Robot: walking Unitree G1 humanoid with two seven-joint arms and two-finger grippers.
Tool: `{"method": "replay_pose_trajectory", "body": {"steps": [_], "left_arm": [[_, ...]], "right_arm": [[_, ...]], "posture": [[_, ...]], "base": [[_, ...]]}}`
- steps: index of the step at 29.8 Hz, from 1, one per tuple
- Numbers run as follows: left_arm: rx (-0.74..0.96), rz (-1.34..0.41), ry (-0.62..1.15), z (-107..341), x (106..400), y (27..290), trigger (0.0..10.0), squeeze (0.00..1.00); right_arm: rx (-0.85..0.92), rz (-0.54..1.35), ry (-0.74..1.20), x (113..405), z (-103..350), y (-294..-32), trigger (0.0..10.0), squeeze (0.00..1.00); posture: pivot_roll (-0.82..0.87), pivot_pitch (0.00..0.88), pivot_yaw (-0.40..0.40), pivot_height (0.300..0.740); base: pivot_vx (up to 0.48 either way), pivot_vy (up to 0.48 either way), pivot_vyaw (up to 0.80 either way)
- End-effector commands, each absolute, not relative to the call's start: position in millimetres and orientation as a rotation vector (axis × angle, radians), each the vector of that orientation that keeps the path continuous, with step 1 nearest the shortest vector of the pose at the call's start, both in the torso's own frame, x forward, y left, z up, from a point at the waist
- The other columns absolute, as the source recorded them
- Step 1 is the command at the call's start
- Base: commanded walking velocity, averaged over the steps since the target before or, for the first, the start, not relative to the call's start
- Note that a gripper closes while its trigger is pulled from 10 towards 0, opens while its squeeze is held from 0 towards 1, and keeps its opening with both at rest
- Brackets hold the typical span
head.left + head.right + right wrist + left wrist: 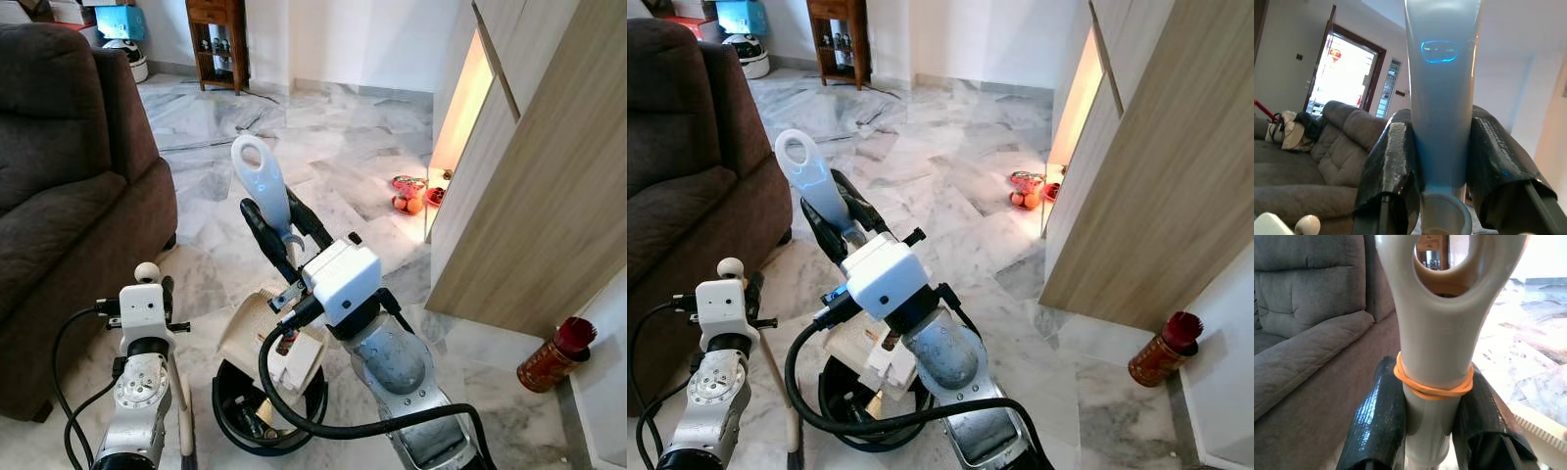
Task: Sweep floor
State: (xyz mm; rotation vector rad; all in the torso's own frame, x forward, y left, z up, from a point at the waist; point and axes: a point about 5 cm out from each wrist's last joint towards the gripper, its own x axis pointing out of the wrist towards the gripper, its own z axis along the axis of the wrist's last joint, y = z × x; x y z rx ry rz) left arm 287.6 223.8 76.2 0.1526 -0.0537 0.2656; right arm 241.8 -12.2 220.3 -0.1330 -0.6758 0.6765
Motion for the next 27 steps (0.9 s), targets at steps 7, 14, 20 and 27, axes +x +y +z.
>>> {"method": "replay_pose_trajectory", "body": {"steps": [7, 14, 20, 27], "left_arm": [[0.169, 0.253, -0.100, 86.1, 292.5, 223.5, 10.0, 0.00], [0.168, 0.252, -0.103, 86.8, 293.3, 223.4, 10.0, 0.00], [0.167, 0.254, -0.103, 86.8, 293.3, 223.4, 10.0, 0.00], [0.166, 0.255, -0.102, 86.3, 293.0, 223.3, 10.0, 0.00]], "right_arm": [[-0.107, 0.674, -0.859, 225.1, 248.4, -5.4, 10.0, 0.00], [-0.172, 0.698, -0.898, 222.0, 248.1, -0.7, 10.0, 0.00], [-0.193, 0.682, -0.926, 220.8, 249.7, -0.5, 10.0, 0.00], [-0.193, 0.626, -0.885, 229.9, 245.3, -6.0, 10.0, 0.00]], "posture": [[0.10, 0.000, 0.014, 0.740], [0.11, 0.000, 0.012, 0.740], [0.11, 0.000, 0.010, 0.740], [0.11, 0.000, 0.008, 0.740]], "base": [[0.000, 0.000, 0.00], [0.000, 0.000, 0.00], [0.000, 0.000, 0.00], [0.000, 0.000, 0.00]]}}
